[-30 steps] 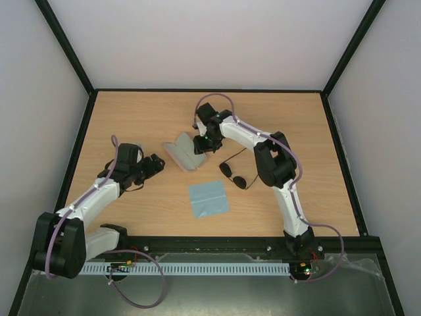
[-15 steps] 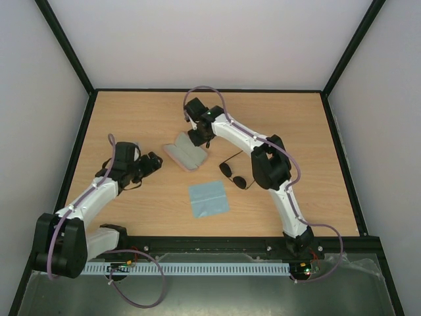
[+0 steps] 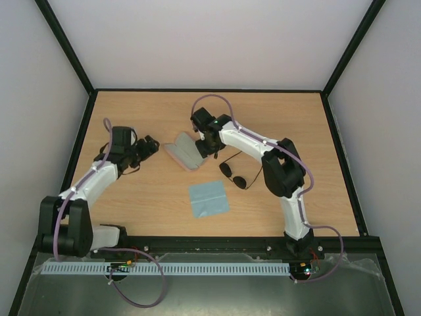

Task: Organize the sunglasses
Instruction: Adjust the sunglasses case at the center of the board.

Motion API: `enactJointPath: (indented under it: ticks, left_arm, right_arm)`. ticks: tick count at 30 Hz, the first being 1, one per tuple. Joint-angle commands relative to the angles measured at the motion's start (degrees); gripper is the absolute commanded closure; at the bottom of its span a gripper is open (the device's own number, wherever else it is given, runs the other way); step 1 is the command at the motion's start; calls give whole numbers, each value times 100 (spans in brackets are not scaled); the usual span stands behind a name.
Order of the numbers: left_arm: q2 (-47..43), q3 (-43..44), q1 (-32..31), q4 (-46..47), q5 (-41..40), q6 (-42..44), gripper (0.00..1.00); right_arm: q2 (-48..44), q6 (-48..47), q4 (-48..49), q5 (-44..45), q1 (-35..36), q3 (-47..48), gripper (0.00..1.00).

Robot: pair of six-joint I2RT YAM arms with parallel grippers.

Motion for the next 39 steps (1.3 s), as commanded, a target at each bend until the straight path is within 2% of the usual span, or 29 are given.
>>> enactJointPath:
  ticks: [1,5,10,11,18,21,24,27,32,39]
  left_arm:
    - [632,671,176,168,-53,-35,11]
    - [1355,1215,269,307,-98,-106,16]
    - [2058,1488,301,692,157,-253,43]
    - [2153,1500,282,786,242,-318,46]
    - [2476,1617,-93,924,138,-393,47]
    - [2537,1570,-182,980,114,-393,48]
    - [2538,1528,-270,967,77,-362,48]
    - [2465,1409,-372,965,37,-352,48]
    - [2327,1118,-535,1043,-10,-376,48]
    - [1986,787,-560,1026,-107,-371,47]
  right_arm:
    - [-564,441,-79,-318,-46,-658,53]
    - [-696,655,169,-739,-175,-937,53]
    - [-596,779,375,-1122,-257,-915,53]
    - [-536,807,381,-1137,-265,-883,55]
    - [-235,858,334,-1191,-333,-685,72]
    - [-158,829,265,-1176,-337,-595,73]
    - [-68,767,150,-1171,-346,-507,68]
    - [-11,761,150,-1104,-348,-471,69]
    - [225,736,32,-848,-384,-73,85]
    - [640,502,-190,-286,-408,847,89]
